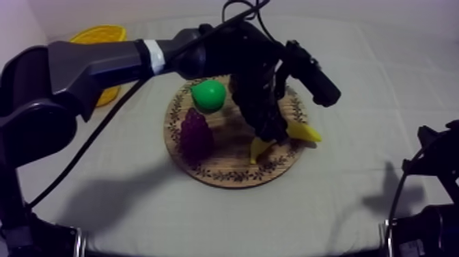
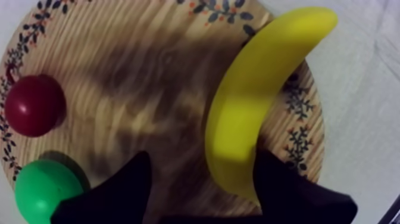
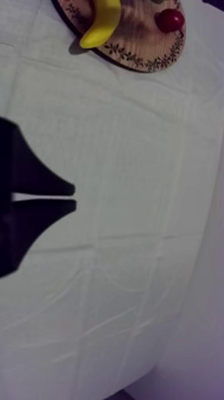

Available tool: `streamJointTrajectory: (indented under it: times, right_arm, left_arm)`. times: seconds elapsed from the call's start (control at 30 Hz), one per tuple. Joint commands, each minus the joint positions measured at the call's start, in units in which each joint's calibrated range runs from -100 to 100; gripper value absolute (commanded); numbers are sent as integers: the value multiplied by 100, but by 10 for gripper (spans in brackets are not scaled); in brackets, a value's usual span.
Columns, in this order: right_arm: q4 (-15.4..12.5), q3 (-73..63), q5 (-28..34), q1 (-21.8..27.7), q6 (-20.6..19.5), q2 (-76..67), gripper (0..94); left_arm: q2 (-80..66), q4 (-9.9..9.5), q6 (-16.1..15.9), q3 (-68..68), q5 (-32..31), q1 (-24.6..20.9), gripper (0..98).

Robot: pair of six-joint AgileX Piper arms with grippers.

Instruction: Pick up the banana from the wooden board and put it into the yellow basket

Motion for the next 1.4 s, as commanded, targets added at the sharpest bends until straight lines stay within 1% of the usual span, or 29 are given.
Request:
streamJointTrajectory:
  times: [0.0, 0.23, 0.37, 0.53, 0.7, 0.9, 1.1, 1.23, 1.37]
  right_arm:
    - [1, 2, 1, 0, 1, -2, 3]
    - [1, 2, 1, 0, 1, -2, 3]
    - [1, 2, 1, 0, 1, -2, 3]
    - [1, 2, 1, 0, 1, -2, 3]
    - [1, 2, 1, 0, 1, -2, 3]
    - [1, 2, 1, 0, 1, -2, 3]
    - [1, 2, 1, 0, 1, -2, 3]
    - [1, 2, 1, 0, 1, -2, 3]
    - [1, 2, 1, 0, 1, -2, 3]
  left_arm:
    - [105, 7, -14, -125, 156, 26, 610]
    - [471, -14, -36, -596, 663, 151, 523]
    - [663, -75, 23, -877, 903, 209, 430]
    - [753, -177, 105, -976, 1023, 256, 332]
    - [725, -266, 158, -941, 1050, 242, 294]
    - [334, -514, 181, -993, 1216, 247, 282]
    - [-501, -916, 201, -1367, 1832, 100, 277]
    - [-1195, -1172, 155, -1499, 2014, -157, 276]
    - [-1824, -1335, 105, -1206, 2055, -568, 276]
